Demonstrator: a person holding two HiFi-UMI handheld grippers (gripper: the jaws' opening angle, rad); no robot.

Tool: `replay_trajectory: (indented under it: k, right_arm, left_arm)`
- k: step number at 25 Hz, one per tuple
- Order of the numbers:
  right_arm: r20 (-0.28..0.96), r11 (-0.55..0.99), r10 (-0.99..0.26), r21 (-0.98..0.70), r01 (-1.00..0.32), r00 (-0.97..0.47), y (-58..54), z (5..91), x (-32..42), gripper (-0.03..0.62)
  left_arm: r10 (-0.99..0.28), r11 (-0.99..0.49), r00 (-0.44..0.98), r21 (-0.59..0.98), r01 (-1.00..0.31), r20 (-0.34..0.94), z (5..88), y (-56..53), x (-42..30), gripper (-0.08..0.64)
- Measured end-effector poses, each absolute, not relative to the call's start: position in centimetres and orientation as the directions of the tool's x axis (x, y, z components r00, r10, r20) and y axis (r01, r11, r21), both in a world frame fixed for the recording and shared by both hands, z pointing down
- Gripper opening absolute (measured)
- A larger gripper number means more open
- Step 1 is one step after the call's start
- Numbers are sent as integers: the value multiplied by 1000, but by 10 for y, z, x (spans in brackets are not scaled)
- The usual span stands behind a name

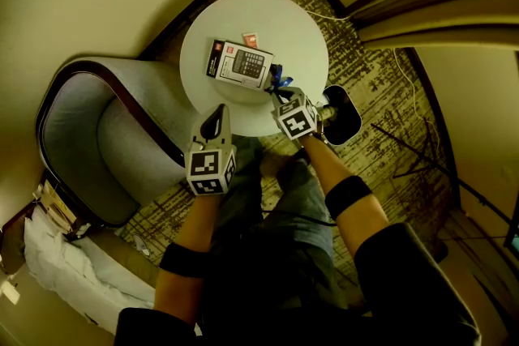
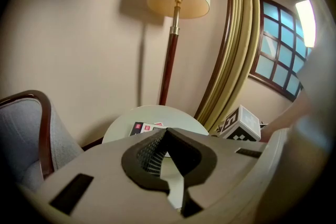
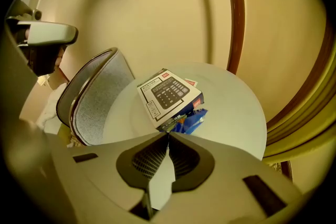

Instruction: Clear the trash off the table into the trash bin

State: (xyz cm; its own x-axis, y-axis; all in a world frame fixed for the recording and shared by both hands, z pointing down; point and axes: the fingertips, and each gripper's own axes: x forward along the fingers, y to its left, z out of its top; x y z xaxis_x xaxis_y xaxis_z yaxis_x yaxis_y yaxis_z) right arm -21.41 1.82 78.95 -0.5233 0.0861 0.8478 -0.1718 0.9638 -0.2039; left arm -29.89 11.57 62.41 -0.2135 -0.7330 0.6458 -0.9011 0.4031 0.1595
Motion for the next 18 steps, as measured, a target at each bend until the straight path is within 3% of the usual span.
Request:
replay_trajectory:
  k: [8, 18]
  right_arm:
    - [819, 967, 78, -201, -157, -568, 22, 738, -211, 26]
    - [692, 979, 5, -149, -136, -722, 19, 583, -196, 26]
  left_arm:
    - [-740, 411, -222, 165, -897, 635, 610, 117, -291, 0]
    - [-775, 415, -270, 138, -899, 572, 550, 120, -282, 0]
